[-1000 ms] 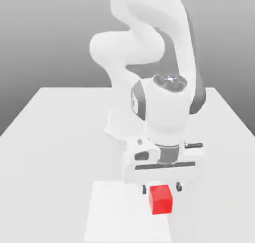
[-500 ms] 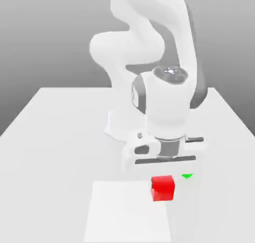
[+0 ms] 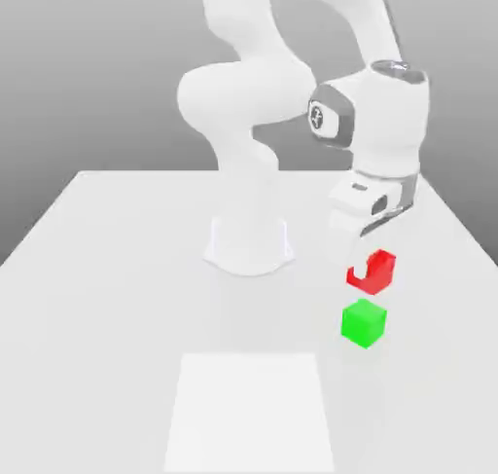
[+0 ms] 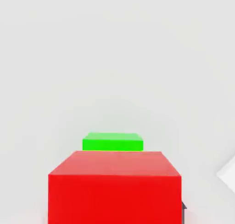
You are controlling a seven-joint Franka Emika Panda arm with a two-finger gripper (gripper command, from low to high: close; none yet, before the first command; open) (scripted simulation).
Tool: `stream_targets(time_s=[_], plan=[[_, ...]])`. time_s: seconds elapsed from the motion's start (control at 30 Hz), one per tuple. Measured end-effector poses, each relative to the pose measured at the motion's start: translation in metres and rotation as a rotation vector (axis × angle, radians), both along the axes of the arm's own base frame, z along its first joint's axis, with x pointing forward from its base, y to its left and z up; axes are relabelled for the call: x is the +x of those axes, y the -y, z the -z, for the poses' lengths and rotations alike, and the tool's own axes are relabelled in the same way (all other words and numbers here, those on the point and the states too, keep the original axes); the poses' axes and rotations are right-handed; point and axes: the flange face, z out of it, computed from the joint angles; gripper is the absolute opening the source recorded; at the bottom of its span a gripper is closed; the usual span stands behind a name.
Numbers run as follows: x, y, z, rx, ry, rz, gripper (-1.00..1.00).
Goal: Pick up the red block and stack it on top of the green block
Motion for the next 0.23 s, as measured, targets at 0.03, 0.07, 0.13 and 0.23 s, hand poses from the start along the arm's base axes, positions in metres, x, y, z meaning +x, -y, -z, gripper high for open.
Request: stream_targets(time_s=[0.03, 0.07, 0.13, 0.23], plan=[[0.000, 0.000, 0.007, 0.000, 0.000, -0.001, -1.00], [0.000, 0.000, 0.014, 0.001, 0.000, -0.001, -1.00], [-0.002, 0.000, 0.029, 0.004, -0.002, -0.003, -1.00], [-0.003, 0.000, 0.035, 0.007, -0.003, -0.003, 1.00]])
